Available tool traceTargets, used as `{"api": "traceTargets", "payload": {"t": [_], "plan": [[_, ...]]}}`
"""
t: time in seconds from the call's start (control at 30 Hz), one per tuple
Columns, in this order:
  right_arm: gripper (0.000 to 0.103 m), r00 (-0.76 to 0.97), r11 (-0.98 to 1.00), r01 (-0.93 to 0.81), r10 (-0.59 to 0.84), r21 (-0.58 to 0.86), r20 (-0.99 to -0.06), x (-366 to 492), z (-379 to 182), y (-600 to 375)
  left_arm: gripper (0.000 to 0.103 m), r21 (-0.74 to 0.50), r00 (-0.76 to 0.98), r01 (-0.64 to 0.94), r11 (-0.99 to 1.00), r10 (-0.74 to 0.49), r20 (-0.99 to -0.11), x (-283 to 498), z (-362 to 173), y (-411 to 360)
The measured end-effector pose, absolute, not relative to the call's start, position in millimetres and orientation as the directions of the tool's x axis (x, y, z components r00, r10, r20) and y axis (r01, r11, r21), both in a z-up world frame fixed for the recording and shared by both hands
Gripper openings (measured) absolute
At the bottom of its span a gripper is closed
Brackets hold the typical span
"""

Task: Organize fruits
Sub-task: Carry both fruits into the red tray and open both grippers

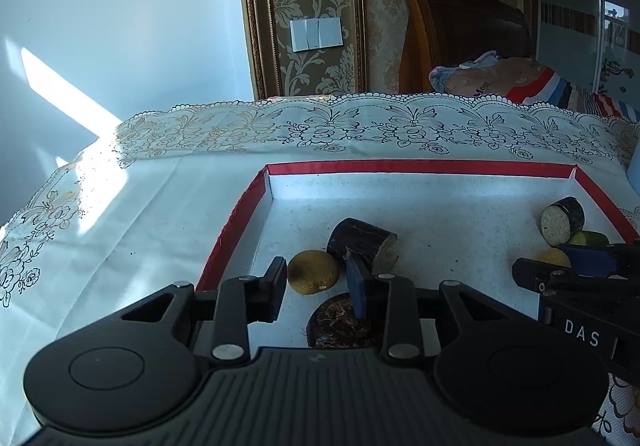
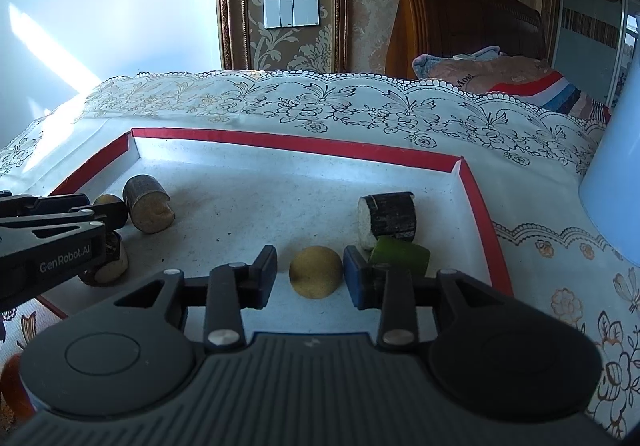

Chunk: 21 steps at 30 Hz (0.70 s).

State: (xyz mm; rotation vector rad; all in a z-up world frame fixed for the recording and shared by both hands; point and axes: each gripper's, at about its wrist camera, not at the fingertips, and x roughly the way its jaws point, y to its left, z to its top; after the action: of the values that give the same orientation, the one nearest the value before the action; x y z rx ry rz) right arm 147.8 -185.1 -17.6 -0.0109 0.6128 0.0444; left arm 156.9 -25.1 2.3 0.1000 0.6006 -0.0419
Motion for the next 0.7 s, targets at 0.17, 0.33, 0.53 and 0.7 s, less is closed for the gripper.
{"api": "traceTargets", "payload": {"t": [0.17,0.33,0.53,0.7], "plan": [[0.040,0.816,0.998,-0.050,0.054,0.024,-0.576,147,-17,-186,0.031,0.099,0.829,0.068,0.993,-0.001,-0.559,155,2,-27],[0.051,0.817,0.997,-0.047,0.070,0.054,-0.573,145,-15,-188,0.032,0.099,0.830,0.069,0.993,-0.002,-0.558,154,2,-27],[0.058,0.818,0.996,-0.045,0.077,0.071,-0.570,144,-15,-190,0.038,0.119,0.837,0.065,0.991,0.011,-0.548,150,2,-30],[0.080,0.824,0.996,-0.045,0.079,0.074,-0.561,140,-14,-189,0.059,0.120,0.849,0.065,0.991,0.008,-0.529,145,4,-28]]}}
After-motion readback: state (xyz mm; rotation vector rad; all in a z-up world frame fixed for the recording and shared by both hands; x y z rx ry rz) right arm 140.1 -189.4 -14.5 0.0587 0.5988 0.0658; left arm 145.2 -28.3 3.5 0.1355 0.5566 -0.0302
